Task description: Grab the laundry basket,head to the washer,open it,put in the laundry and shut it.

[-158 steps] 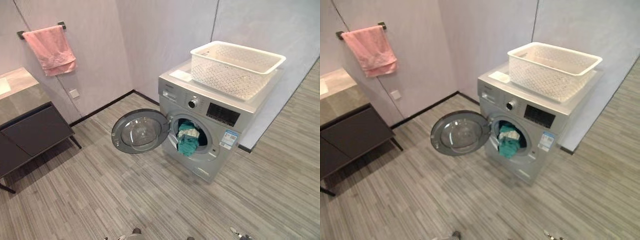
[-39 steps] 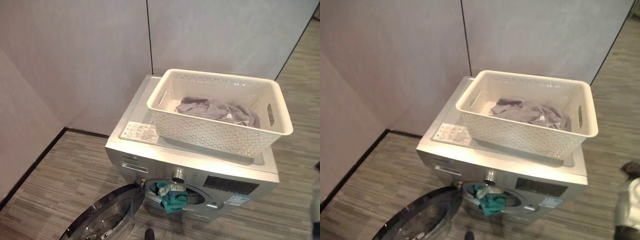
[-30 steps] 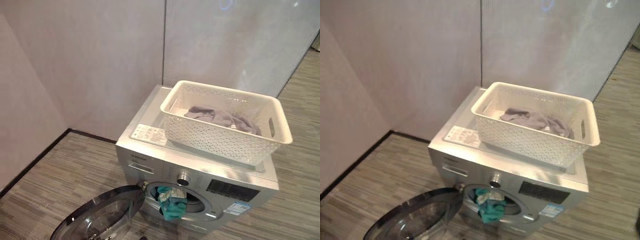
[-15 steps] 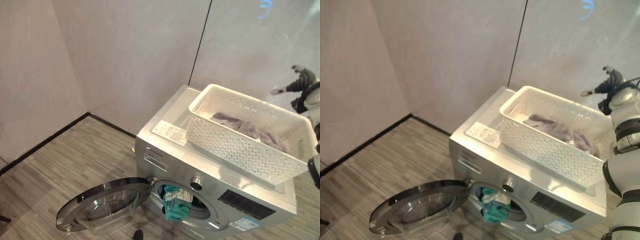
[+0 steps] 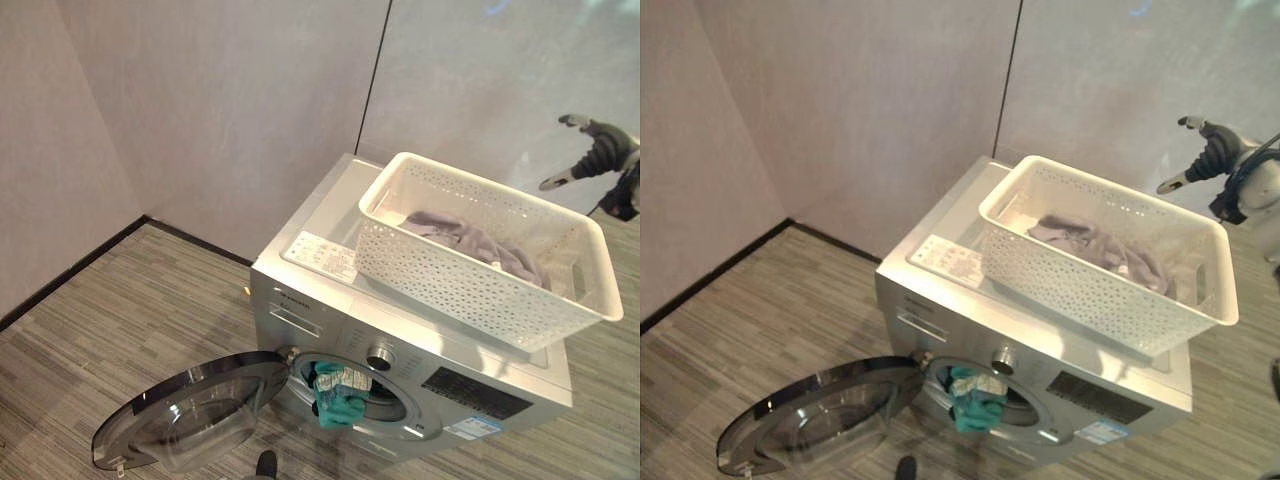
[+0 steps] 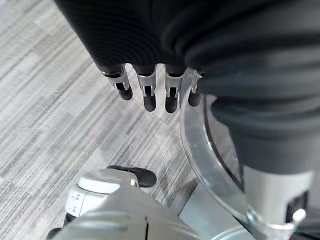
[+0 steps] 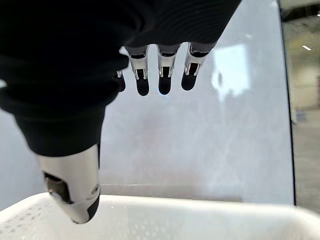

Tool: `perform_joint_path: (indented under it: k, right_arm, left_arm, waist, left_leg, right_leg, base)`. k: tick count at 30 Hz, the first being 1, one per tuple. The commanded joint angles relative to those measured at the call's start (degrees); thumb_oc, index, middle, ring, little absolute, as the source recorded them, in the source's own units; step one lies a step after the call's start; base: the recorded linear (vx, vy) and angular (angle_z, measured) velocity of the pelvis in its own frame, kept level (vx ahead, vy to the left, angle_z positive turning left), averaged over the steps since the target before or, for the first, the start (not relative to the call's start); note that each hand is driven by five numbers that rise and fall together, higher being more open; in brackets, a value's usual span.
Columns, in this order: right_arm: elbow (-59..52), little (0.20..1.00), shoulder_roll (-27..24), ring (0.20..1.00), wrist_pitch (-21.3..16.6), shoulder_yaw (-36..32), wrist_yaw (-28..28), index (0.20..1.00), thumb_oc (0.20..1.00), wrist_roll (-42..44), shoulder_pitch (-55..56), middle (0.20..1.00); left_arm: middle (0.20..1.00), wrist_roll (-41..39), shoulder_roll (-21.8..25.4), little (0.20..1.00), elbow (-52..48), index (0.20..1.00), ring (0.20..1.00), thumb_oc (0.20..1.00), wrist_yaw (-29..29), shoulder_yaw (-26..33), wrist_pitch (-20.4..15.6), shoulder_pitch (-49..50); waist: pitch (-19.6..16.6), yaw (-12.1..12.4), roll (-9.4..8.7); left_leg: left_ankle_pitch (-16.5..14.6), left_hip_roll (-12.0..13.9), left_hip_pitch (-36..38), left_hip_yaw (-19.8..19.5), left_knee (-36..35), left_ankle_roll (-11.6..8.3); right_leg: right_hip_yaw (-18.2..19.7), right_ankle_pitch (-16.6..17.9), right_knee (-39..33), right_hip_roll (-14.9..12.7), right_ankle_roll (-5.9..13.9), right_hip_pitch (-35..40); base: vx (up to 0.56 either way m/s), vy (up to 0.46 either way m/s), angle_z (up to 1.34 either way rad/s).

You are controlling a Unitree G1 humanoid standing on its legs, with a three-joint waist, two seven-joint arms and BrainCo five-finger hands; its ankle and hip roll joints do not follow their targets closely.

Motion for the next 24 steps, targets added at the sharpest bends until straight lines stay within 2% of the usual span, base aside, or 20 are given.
perform_joint_path:
  k: [1, 2, 8, 13, 14, 17, 18, 19, 24]
  right_arm:
    - [-5.2, 1.0, -7.2, 1.0, -2.4, -0.7, 0.8, 1.0, 1.0, 4.2, 2.1, 1.0]
    - [-9.4, 1.0, -9.5, 1.0, -3.1, -1.6, 2.6, 1.0, 1.0, 6.1, 5.7, 1.0]
    - [-16.4, 1.0, -11.6, 1.0, -4.5, -2.3, 7.4, 1.0, 1.0, 8.6, 13.4, 1.0]
    - [-16.9, 1.0, -9.1, 1.0, -4.5, 4.6, 10.6, 1.0, 1.0, 7.9, 10.8, 1.0]
    - [-14.6, 1.0, -6.9, 1.0, -4.2, 7.3, 11.0, 1.0, 1.0, 6.8, 8.9, 1.0]
    - [-13.1, 1.0, -5.6, 1.0, -4.1, 9.2, 11.2, 1.0, 1.0, 6.3, 7.3, 1.0]
    - [-10.4, 1.0, -3.1, 1.0, -3.6, 10.7, 11.0, 1.0, 1.0, 5.4, 5.4, 1.0]
    - [-7.1, 1.0, -1.4, 1.0, -3.0, 11.4, 10.8, 1.0, 1.0, 4.2, 4.1, 1.0]
    - [0.1, 1.0, 0.8, 1.0, -2.1, 11.2, 9.8, 1.0, 1.0, 1.9, 2.7, 1.0]
  left_arm:
    - [1.0, -0.6, 1.3, 1.0, 0.3, 1.0, 1.0, 1.0, -0.8, -0.3, -1.1, -0.5]
    - [1.0, -0.4, 0.9, 1.0, 0.1, 1.0, 1.0, 1.0, -1.3, 0.0, -1.2, -0.1]
    - [1.0, 0.4, 0.4, 1.0, -0.4, 1.0, 1.0, 1.0, -2.7, -0.2, -1.5, 0.8]
    - [1.0, 1.9, 0.4, 1.0, -0.7, 1.0, 1.0, 1.0, -3.0, -1.4, -1.7, 1.1]
    - [1.0, 1.8, 0.4, 1.0, -0.7, 1.0, 1.0, 1.0, -3.0, -1.8, -1.7, 1.1]
    - [1.0, 1.6, 0.4, 1.0, -0.7, 1.0, 1.0, 1.0, -2.8, -1.8, -1.7, 1.1]
    - [1.0, 0.8, 0.4, 1.0, -1.0, 1.0, 1.0, 1.0, -2.5, -1.6, -1.7, 1.1]
    - [1.0, 0.0, 0.8, 1.0, -0.7, 1.0, 1.0, 1.0, -1.9, -1.2, -1.6, 1.0]
    - [1.0, -0.3, 1.5, 1.0, 0.3, 1.0, 1.0, 1.0, -1.4, -0.7, -1.3, 1.1]
  waist:
    - [-1.5, 1.3, -1.11]
    - [-1.6, 1.0, -1.08]
    - [-1.8, 1.2, -1.27]
    - [-1.7, 2.1, -1.26]
    - [-1.7, 2.7, -1.3]
    - [-1.8, 3.0, -1.25]
    - [-1.8, 3.6, -1.28]
    - [-1.8, 4.3, -1.4]
    - [-1.6, 5.2, -1.79]
  left_leg:
    - [-6.1, 6.5, 0.9, -1.6, 0.7, -4.7]
    - [-6.2, 6.5, 1.0, -1.5, 0.7, -4.74]
    - [-6.4, 6.4, 1.0, -1.2, 0.7, -4.83]
    - [-6.4, 6.3, 0.7, -1.5, 0.7, -4.83]
    - [-6.5, 6.2, 0.7, -1.6, 0.7, -4.8]
    - [-6.4, 6.1, 0.6, -1.6, 0.7, -4.76]
    - [-6.4, 6.0, 0.4, -1.8, 0.7, -4.7]
    - [-6.3, 5.9, 0.3, -2.1, 0.7, -4.69]
    - [-6.1, 5.7, -0.3, -2.9, 0.7, -4.75]
  right_leg:
    - [-3.3, -2.3, 5.0, -7.3, 5.41, -2.5]
    - [-3.2, -2.2, 5.0, -7.4, 5.49, -2.6]
    - [-3.4, -2.1, 4.9, -7.7, 5.7, -2.9]
    - [-4.0, -1.9, 4.5, -8.0, 5.81, -2.7]
    - [-4.2, -1.8, 4.2, -8.2, 5.86, -2.6]
    - [-4.4, -1.7, 4.0, -8.2, 5.89, -2.5]
    - [-4.6, -1.6, 3.7, -8.3, 5.87, -2.4]
    - [-4.9, -1.6, 3.5, -8.2, 5.83, -2.2]
    - [-5.7, -1.6, 3.2, -8.1, 5.68, -2.0]
  base:
    - [0.0, 0.016, -0.13]
    - [0.0, 0.016, -0.11]
    - [-0.01, 0.01, -0.03]
    - [0.0, 0.0, 0.0]
    - [0.0, 0.0, 0.0]
    - [0.0, 0.0, 0.0]
    - [0.0, 0.0, 0.0]
    - [0.0, 0.0, 0.0]
    - [0.01, 0.002, 0.11]
